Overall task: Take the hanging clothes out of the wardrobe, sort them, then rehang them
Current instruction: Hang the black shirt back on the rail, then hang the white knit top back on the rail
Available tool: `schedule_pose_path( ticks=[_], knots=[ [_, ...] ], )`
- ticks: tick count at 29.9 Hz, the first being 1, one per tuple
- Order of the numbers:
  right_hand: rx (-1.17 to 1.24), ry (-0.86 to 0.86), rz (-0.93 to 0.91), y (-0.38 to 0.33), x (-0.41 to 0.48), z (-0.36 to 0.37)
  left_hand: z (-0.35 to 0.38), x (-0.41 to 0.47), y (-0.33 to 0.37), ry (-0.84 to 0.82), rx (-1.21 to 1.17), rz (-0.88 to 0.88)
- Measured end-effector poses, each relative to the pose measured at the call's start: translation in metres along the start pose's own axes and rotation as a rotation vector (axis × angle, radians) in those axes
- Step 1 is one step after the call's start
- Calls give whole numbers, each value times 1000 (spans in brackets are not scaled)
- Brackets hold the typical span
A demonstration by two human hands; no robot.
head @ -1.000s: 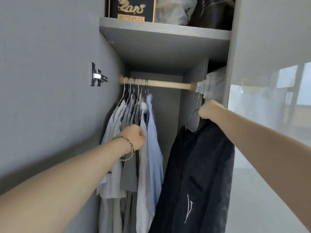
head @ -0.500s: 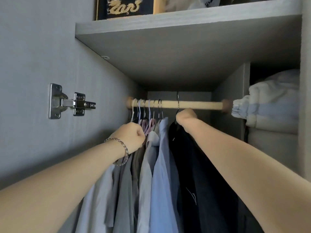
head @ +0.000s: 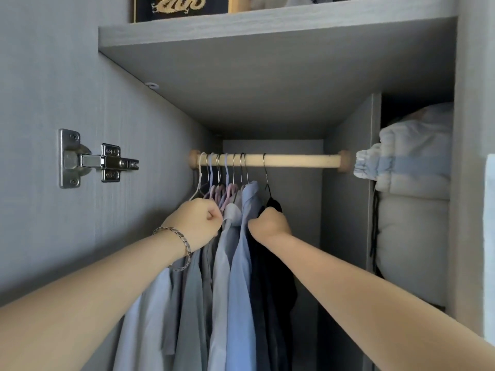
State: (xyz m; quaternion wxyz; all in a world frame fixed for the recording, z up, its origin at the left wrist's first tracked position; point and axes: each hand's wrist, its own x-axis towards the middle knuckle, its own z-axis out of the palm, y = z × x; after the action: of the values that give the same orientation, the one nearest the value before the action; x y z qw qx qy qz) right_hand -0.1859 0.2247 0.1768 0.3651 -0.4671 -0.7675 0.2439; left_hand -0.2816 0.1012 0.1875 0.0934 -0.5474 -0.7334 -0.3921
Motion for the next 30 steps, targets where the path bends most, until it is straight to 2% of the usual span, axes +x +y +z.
schedule_pose_path(
  ticks=[7,10,14,16,19,23,30],
  knots=[
    [-54,-41,-26,12,-72,-42,-11,-36,27,-73,207,144],
    [-95,-53,110,29,-121,-64,-1,-66,46,-257,232,196],
    [-39,-135,326,65,-213,-95,30,-130,77,-490,139,304],
    [-56,-107,409,88,-267,-115,46,-171,100,-609,110,388],
    [-116,-26,583,134,-366,-150,73,-248,148,-788,120,550],
    [-227,80,824,199,-528,-195,104,-379,213,-934,107,811],
    [-264,289,1306,252,-844,-227,117,-650,307,-1169,9,1228]
  ],
)
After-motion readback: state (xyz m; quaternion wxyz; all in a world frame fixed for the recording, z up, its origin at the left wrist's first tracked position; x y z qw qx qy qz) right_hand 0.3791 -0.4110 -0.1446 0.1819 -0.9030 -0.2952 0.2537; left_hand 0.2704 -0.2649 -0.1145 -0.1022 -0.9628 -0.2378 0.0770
